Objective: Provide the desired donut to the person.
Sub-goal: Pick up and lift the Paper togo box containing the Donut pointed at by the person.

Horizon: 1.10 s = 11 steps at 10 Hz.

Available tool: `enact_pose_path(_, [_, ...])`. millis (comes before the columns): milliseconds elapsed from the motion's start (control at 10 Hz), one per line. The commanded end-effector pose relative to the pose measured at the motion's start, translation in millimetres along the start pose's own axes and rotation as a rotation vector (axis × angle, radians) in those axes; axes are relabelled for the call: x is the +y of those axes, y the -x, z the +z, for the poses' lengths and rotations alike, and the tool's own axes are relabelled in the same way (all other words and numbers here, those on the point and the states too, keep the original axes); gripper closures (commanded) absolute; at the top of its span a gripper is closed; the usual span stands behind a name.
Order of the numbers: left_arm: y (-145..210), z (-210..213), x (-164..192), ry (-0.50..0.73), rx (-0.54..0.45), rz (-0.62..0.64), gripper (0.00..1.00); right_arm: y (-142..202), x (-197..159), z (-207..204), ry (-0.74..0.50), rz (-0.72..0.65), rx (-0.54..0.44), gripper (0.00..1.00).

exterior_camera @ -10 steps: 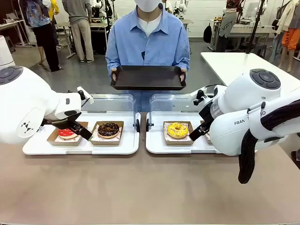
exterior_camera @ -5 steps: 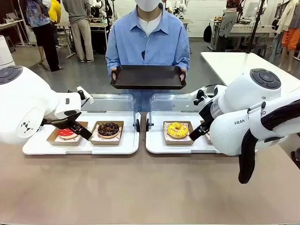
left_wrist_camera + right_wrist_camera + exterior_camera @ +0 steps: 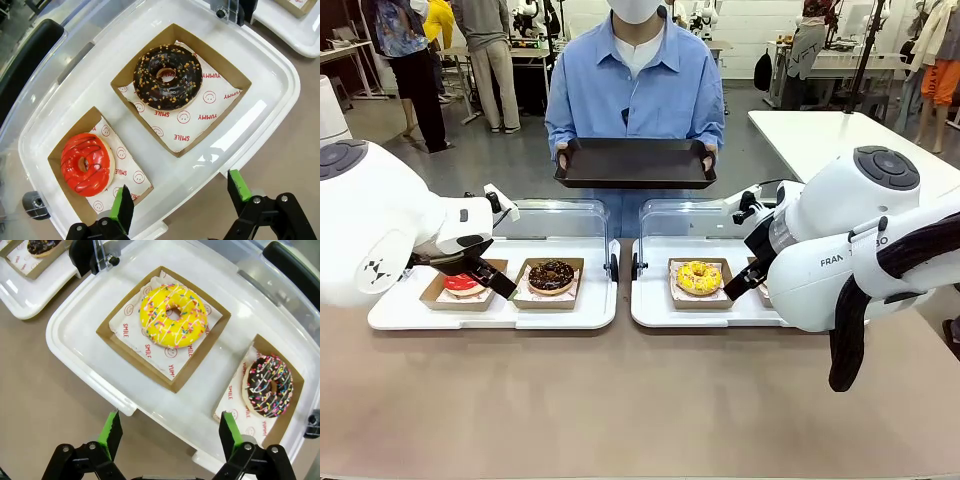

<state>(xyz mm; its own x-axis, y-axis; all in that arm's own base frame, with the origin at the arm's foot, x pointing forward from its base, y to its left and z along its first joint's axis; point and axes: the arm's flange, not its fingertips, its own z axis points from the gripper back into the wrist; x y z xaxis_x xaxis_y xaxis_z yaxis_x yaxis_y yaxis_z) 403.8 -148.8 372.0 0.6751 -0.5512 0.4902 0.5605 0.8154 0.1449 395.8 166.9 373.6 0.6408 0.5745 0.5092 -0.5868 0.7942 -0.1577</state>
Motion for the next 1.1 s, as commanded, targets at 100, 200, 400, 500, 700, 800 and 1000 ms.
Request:
enact_pose_path(100, [0, 0, 0, 0.000, 0.000, 0.000, 0.00, 0, 0, 0, 0.000, 0.000, 0.000, 0.00])
enact_pose_path(200, [0, 0, 0, 0.000, 0.000, 0.000, 0.00, 0, 0, 0, 0.000, 0.000, 0.000, 0.00])
enact_pose_path(400, [-4, 21, 3, -0.006, 0.017, 0.025, 0.00, -7, -2, 27, 0.022, -0.006, -0.021, 0.00])
enact_pose_path(500, [-14, 46, 10, 0.015, 0.051, 0.003, 0.00, -17, -6, 55, 0.007, -0.011, -0.028, 0.00])
enact_pose_path(700, [-24, 96, 16, -0.004, 0.082, 0.010, 0.00, -31, -19, 108, -0.018, -0.026, 0.047, 0.00])
enact_pose_path(800, [-41, 115, 25, -0.001, 0.112, 0.002, 0.00, -40, -27, 128, -0.028, -0.036, 0.085, 0.00])
enact_pose_path(1000, [-62, 152, 32, -0.026, 0.143, 0.017, 0.00, -55, -32, 173, 0.000, -0.026, 0.139, 0.00])
